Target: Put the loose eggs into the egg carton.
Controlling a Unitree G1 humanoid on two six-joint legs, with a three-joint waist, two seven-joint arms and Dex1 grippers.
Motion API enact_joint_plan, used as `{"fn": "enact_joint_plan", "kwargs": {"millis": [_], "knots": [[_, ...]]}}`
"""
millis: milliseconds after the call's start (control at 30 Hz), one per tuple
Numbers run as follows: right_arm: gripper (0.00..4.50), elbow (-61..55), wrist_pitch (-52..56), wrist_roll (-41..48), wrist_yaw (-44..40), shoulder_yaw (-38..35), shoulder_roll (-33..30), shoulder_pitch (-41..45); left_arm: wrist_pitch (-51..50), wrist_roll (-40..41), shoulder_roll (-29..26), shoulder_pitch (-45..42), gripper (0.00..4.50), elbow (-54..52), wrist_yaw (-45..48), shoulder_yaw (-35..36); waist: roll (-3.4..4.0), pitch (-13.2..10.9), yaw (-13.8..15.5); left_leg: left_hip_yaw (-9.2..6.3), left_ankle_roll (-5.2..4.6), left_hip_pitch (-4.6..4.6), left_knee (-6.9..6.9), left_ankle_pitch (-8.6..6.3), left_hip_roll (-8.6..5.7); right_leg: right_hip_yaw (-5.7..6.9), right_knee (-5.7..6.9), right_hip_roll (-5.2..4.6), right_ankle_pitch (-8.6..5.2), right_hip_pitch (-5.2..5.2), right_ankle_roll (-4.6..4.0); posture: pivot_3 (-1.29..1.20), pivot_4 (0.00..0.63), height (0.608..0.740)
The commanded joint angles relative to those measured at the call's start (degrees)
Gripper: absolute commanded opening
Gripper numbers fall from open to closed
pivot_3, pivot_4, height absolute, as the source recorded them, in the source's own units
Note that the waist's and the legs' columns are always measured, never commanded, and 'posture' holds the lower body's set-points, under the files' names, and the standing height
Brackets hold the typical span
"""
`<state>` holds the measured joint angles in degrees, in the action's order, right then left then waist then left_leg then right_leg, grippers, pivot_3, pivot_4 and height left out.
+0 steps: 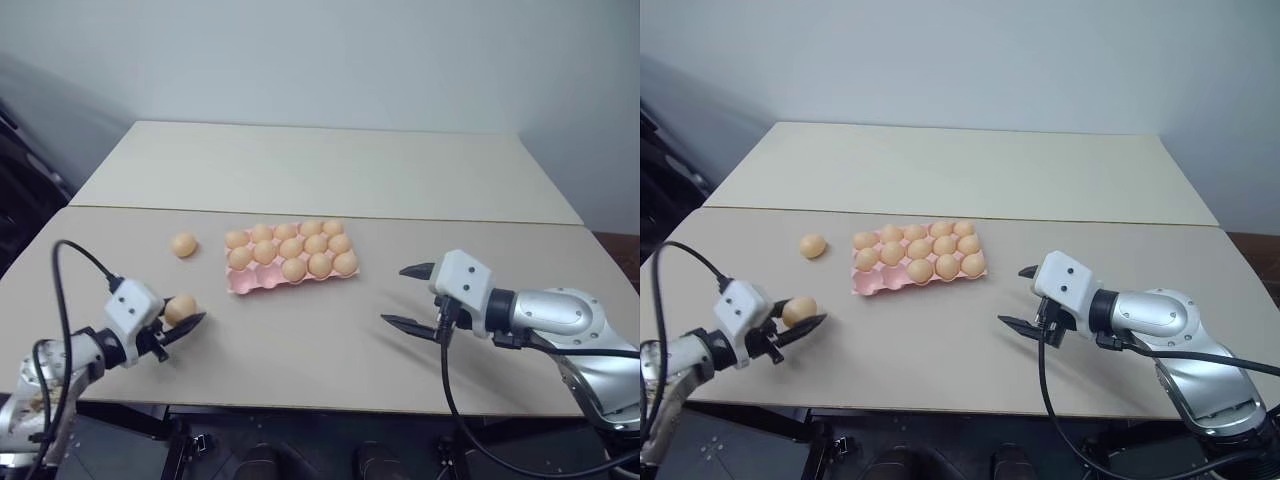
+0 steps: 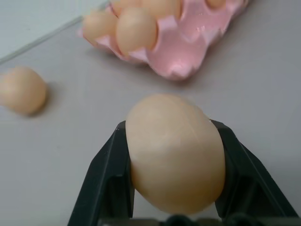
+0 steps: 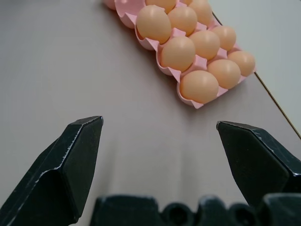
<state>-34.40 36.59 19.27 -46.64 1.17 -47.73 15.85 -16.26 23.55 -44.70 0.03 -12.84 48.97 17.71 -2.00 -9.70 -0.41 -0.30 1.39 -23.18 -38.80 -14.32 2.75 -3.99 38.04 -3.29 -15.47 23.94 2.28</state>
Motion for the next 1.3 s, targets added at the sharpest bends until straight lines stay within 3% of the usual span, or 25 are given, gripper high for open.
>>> {"fn": "enact_joint_plan", "kwargs": {"millis": [33,233,633,900,1100,1300], "knots": [[4.50,-1.47,-1.64,-0.73,1.20,-0.59,0.41,0.63,-0.31,1.19,1.10,-5.21,1.75,-2.02,1.45,-4.33,0.00,0.00,0.00,0.00,0.00,0.00,0.00,0.00,-0.01,-0.01,-0.01,-0.01,0.00,0.00,0.00,0.00,0.150,0.740],[4.50,-2.71,-0.64,-1.08,3.18,-1.72,0.89,-0.17,5.12,-8.14,7.76,-17.16,1.75,7.66,-3.09,-14.52,0.00,0.01,-0.25,-0.01,-0.01,-0.01,-0.04,0.01,-0.05,-0.01,0.05,0.01,0.01,0.00,0.00,0.00,0.150,0.740],[4.50,-6.69,1.69,-1.14,5.75,-3.76,0.22,-3.77,12.13,-11.66,13.60,-27.22,1.75,22.13,-2.26,-17.40,0.00,0.01,-0.40,-0.03,-0.02,-0.04,-0.09,0.01,-0.06,-0.05,0.06,0.02,0.01,0.02,0.01,0.00,0.150,0.740],[4.50,-6.69,1.60,-1.88,6.47,-3.20,-0.03,-4.14,13.49,-10.66,14.79,-27.87,4.41,23.42,-0.32,-16.75,0.00,0.01,-0.39,-0.04,-0.02,-0.07,-0.10,0.01,-0.06,-0.04,0.05,0.02,0.01,0.03,0.02,0.00,0.150,0.740],[4.50,-6.30,1.19,-2.37,6.27,-2.72,0.20,-3.94,12.94,-6.08,14.46,-25.71,4.46,18.59,2.46,-14.56,0.00,0.01,-0.46,-0.04,-0.02,-0.07,-0.09,0.01,-0.06,-0.04,0.05,0.02,0.01,0.04,0.02,0.00,0.150,0.740],[4.50,-5.95,0.80,-2.55,6.05,-2.53,0.24,-3.83,10.20,-3.22,10.58,-20.38,4.46,10.80,4.41,-12.26,0.01,0.01,-0.67,-0.04,-0.02,-0.04,-0.09,0.01,-0.05,-0.06,0.06,0.02,0.01,0.03,0.02,0.00,0.150,0.740]]}}
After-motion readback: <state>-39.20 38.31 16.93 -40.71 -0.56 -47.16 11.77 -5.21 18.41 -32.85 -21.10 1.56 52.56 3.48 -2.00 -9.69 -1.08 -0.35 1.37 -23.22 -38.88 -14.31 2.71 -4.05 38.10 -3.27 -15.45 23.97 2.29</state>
